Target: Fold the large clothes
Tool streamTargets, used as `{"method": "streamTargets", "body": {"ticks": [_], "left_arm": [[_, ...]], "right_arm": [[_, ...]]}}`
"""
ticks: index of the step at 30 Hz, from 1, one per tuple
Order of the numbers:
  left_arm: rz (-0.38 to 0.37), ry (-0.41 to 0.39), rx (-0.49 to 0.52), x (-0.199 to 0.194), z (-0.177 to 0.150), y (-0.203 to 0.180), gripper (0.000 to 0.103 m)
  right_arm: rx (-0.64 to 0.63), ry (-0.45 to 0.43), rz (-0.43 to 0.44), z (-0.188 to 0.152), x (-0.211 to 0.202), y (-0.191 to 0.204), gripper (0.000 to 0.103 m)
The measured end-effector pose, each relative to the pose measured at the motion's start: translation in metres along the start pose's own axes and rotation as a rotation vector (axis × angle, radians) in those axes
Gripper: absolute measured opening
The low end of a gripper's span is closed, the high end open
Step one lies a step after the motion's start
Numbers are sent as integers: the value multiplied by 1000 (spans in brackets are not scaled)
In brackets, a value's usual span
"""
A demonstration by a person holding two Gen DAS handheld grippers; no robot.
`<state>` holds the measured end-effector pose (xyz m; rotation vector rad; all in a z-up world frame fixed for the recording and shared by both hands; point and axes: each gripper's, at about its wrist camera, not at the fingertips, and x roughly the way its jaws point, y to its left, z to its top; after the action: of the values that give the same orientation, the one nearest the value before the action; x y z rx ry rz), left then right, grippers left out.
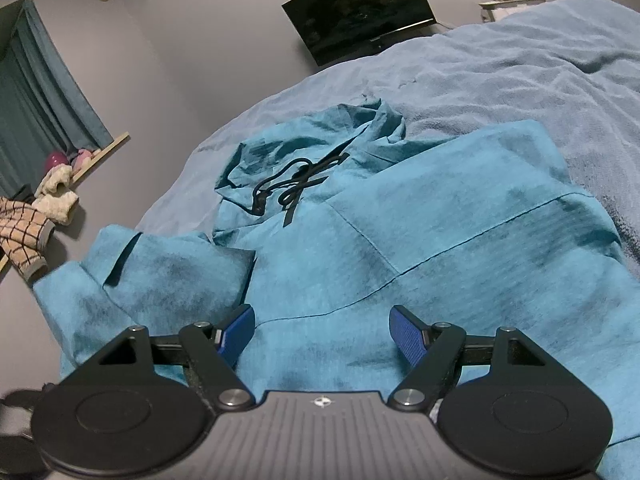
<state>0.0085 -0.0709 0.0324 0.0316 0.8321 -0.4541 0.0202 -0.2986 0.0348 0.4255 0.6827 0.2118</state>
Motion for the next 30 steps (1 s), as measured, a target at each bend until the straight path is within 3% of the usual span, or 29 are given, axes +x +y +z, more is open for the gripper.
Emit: {"method": "streamTargets", "body": {"ticks": [2, 7, 11, 13, 18, 22, 25, 30], "left_arm": [[18, -47, -8, -27, 1, 7, 37], [38, -136, -61, -75, 6, 35, 38], [97, -226, -143, -103, 8, 69, 57], [146, -232, -185, -109, 6, 89, 58], [274, -139, -347, -94, -5, 139, 58], [304, 24, -478, -66, -18, 176, 58], [347, 114, -493, -45, -25, 187, 63], [350, 96, -504, -47, -23, 193, 64]], "right_arm": [[-28, 0, -7, -1, 0, 5, 76], [-93, -9, -12, -2, -7, 18, 76], [-147, -15, -1, -3, -14, 29, 76], [-188, -15, 7, -3, -16, 38, 76], [-338, -16, 51, -7, -23, 80, 76], [-461, -3, 99, -12, -22, 119, 76], [-531, 18, 122, -18, -15, 144, 76], [-616, 38, 126, -29, -4, 177, 76]]}}
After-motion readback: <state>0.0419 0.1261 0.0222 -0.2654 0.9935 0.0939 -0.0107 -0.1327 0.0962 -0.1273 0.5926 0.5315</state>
